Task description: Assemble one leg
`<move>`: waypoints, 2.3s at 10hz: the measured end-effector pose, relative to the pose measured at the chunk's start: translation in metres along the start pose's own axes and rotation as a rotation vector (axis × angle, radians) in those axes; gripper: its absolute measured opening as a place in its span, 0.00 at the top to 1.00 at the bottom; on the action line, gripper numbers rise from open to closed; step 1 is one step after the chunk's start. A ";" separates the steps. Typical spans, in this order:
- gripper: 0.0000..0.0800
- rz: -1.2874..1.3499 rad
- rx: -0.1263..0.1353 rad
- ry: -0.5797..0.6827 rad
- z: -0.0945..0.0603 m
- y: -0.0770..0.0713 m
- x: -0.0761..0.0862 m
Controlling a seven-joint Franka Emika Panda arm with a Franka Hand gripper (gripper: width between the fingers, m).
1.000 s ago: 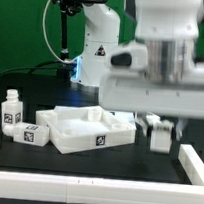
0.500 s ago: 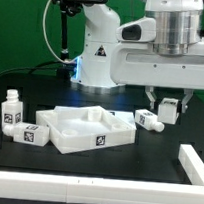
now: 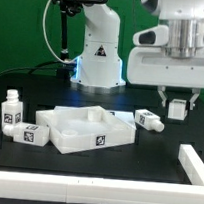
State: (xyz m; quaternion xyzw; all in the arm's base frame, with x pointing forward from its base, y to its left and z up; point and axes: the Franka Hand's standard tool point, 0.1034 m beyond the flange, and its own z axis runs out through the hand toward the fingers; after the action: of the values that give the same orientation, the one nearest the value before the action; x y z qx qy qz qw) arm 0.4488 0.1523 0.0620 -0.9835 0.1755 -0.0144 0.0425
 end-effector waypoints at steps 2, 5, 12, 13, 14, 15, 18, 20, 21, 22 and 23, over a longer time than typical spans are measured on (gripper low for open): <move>0.64 -0.013 -0.017 -0.013 0.035 -0.009 -0.026; 0.64 -0.014 -0.027 -0.025 0.048 -0.005 -0.025; 0.28 -0.097 -0.007 -0.049 -0.008 0.014 0.010; 0.21 -0.116 0.000 -0.049 -0.027 0.027 0.025; 0.19 -0.146 0.003 -0.046 -0.036 0.045 0.041; 0.19 -0.199 0.011 -0.031 -0.041 0.066 0.061; 0.19 -0.236 0.018 0.002 -0.048 0.076 0.097; 0.19 -0.235 0.018 0.001 -0.048 0.077 0.097; 0.19 -0.284 0.018 0.006 -0.045 0.083 0.097; 0.19 -0.350 0.015 -0.006 -0.038 0.107 0.092; 0.19 -0.390 0.009 -0.016 -0.040 0.138 0.094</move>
Offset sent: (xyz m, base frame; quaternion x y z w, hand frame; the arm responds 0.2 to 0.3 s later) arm 0.0035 -0.0064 -0.0208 0.0033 0.0050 -0.0019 1.0000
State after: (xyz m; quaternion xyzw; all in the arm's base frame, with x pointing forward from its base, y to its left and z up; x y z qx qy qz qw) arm 0.4881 -0.0121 0.0908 -0.9987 -0.0188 -0.0153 0.0449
